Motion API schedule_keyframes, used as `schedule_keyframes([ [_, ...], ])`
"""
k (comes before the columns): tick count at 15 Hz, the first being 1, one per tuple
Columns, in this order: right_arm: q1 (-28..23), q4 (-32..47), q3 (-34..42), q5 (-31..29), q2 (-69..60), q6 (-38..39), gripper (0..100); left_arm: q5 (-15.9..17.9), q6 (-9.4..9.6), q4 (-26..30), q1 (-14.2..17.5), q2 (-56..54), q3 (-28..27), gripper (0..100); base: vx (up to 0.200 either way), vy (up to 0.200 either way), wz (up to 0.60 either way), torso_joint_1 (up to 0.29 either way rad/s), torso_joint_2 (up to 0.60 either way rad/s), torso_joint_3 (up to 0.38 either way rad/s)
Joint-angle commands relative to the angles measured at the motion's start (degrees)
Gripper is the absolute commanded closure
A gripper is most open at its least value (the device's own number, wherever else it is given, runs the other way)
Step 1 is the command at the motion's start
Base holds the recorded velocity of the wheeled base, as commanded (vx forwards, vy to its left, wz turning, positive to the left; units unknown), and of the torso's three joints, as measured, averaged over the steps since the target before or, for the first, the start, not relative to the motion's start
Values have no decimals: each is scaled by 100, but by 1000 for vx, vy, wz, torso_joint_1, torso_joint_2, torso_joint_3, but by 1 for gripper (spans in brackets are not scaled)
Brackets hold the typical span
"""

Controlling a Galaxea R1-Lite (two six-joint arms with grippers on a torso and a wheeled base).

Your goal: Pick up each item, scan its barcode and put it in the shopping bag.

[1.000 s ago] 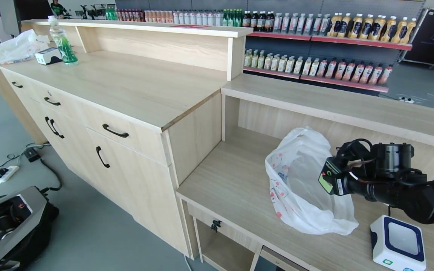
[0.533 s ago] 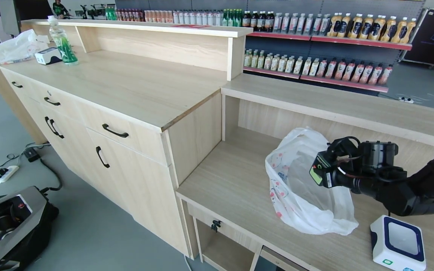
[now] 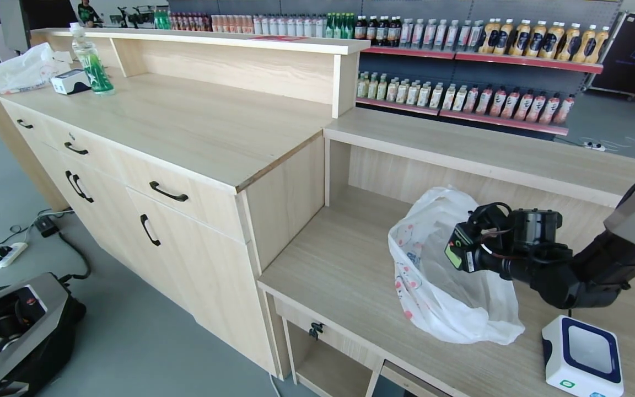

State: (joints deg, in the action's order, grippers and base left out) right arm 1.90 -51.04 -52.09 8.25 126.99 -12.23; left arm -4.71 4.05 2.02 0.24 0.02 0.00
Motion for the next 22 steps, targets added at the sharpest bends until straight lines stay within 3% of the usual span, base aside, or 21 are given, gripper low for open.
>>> schedule_keyframes([
  [1, 3, -2, -73, 27, 159, 1, 100, -4, 0, 0, 2, -2, 0, 0, 0, 0, 0, 0, 0, 0],
  [13, 12, -134, -38, 256, 476, -43, 100, -4, 0, 0, 2, -2, 0, 0, 0, 0, 0, 0, 0, 0],
  [14, 12, -134, -3, 256, 476, -43, 0, -4, 0, 0, 2, -2, 0, 0, 0, 0, 0, 0, 0, 0],
  [20, 3, -90, 296, 757, -201, -17, 0, -4, 0, 0, 2, -2, 0, 0, 0, 0, 0, 0, 0, 0],
  [22, 65, 33, 797, 809, -1212, -148, 0, -4, 0, 0, 2, -2, 0, 0, 0, 0, 0, 0, 0, 0],
])
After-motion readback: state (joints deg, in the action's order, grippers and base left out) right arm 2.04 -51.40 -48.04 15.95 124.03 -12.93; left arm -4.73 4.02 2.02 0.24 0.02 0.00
